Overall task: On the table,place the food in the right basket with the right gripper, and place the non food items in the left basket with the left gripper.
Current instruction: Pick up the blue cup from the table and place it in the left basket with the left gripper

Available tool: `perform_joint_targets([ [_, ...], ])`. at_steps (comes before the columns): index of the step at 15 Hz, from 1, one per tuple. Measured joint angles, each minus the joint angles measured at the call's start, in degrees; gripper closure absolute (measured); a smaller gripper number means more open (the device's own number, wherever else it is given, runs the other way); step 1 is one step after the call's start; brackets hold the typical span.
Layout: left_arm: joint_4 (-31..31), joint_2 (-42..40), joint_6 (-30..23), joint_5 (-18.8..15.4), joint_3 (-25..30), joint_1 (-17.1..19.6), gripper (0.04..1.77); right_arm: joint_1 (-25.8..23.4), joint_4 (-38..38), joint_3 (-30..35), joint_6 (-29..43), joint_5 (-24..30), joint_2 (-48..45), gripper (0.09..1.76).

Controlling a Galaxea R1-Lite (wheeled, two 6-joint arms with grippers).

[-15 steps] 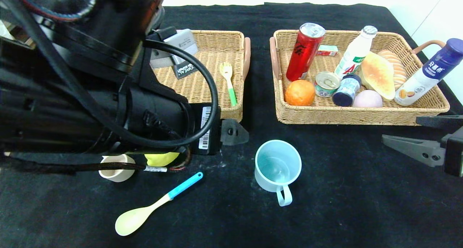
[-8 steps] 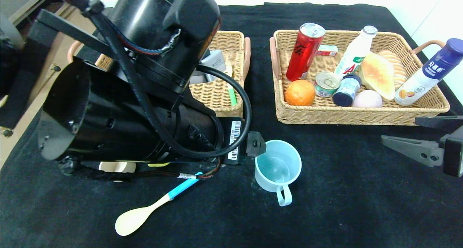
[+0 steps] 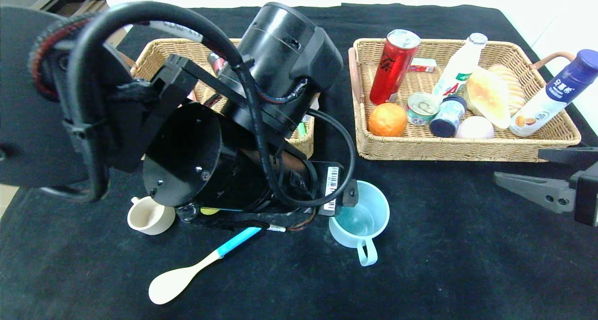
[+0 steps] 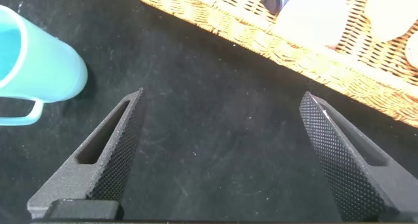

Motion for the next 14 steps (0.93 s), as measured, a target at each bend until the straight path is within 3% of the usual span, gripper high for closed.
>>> perform_joint_targets([
  [6, 0.3, 3.5, 0.4, 0.1, -1.4, 0.0, 0.09, -0.6, 0.0, -0.1, 0.0, 0.0, -0.2, 0.14],
  [14, 0.9, 7.5, 1.7, 4.7, -2.7, -0.1, 0.09, -1.0, -0.1, -0.4, 0.0, 0.0, -0.3, 0.14],
])
